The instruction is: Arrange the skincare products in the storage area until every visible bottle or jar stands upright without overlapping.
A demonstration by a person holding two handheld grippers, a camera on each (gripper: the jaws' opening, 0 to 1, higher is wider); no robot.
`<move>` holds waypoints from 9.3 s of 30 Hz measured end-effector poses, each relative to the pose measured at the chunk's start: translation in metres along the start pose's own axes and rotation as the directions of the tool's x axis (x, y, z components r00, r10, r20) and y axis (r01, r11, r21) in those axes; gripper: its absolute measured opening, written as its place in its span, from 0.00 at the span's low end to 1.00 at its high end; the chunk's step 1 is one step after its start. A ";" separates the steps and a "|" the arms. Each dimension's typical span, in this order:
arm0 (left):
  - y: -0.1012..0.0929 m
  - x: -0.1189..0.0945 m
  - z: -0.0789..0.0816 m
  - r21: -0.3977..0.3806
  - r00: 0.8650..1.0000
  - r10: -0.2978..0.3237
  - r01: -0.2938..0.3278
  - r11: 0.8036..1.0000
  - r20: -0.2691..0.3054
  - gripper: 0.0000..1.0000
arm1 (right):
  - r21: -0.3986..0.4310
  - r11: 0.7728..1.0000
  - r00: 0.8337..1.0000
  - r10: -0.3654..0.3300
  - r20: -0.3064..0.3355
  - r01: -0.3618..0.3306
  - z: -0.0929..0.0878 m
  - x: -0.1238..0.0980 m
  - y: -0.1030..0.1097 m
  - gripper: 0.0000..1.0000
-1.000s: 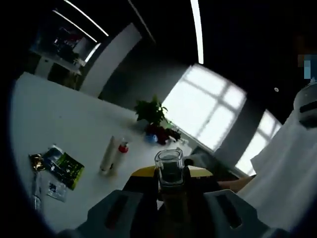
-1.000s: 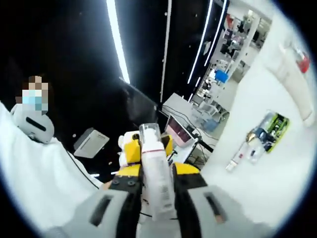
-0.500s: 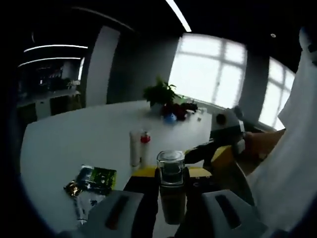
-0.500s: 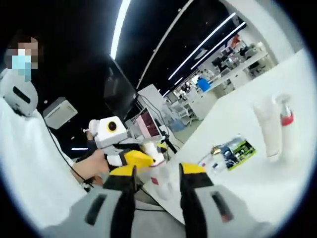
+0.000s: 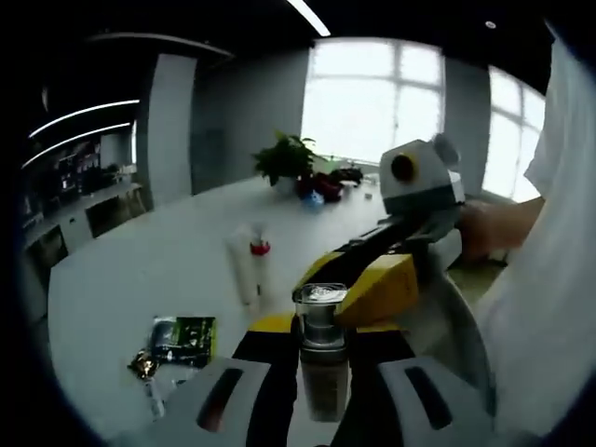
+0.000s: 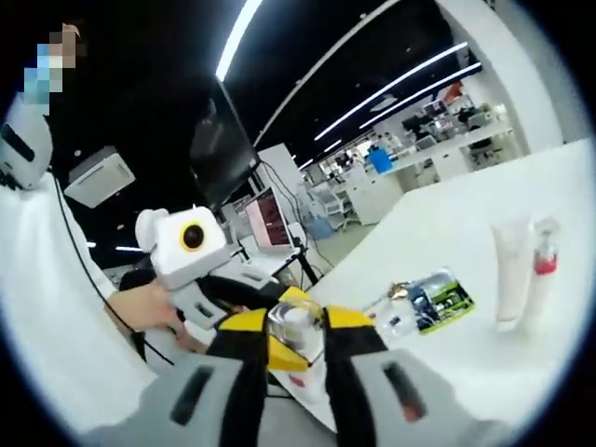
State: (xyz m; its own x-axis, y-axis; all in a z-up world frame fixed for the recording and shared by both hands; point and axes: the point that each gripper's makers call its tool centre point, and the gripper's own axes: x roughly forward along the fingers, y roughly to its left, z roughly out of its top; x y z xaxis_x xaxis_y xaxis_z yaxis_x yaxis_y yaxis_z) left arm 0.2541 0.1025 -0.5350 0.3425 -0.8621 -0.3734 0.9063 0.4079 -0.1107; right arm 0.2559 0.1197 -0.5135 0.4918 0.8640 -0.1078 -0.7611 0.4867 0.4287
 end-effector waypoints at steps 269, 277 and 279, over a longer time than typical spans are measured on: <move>0.056 0.046 -0.143 -0.154 0.921 0.184 -0.248 0.957 -0.343 0.79 | -0.250 0.908 0.834 -0.410 -0.370 0.336 -0.109 -0.089 -0.150 0.80; 0.056 0.021 -0.149 -0.181 0.914 0.230 -0.301 0.936 -0.333 0.82 | -0.269 0.900 0.826 -0.425 -0.369 0.343 -0.107 -0.093 -0.146 0.82; 0.055 0.016 -0.149 -0.199 0.914 0.239 -0.315 0.928 -0.328 0.84 | -0.271 0.896 0.825 -0.433 -0.364 0.351 -0.105 -0.095 -0.145 0.82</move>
State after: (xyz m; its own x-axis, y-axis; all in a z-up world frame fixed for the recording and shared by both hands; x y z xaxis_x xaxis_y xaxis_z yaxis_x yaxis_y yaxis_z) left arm 0.2726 0.1562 -0.6837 0.4487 -0.5917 -0.6697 0.6841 0.7096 -0.1686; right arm 0.2752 -0.0197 -0.6601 0.5813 0.5491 -0.6005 -0.6246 0.7741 0.1031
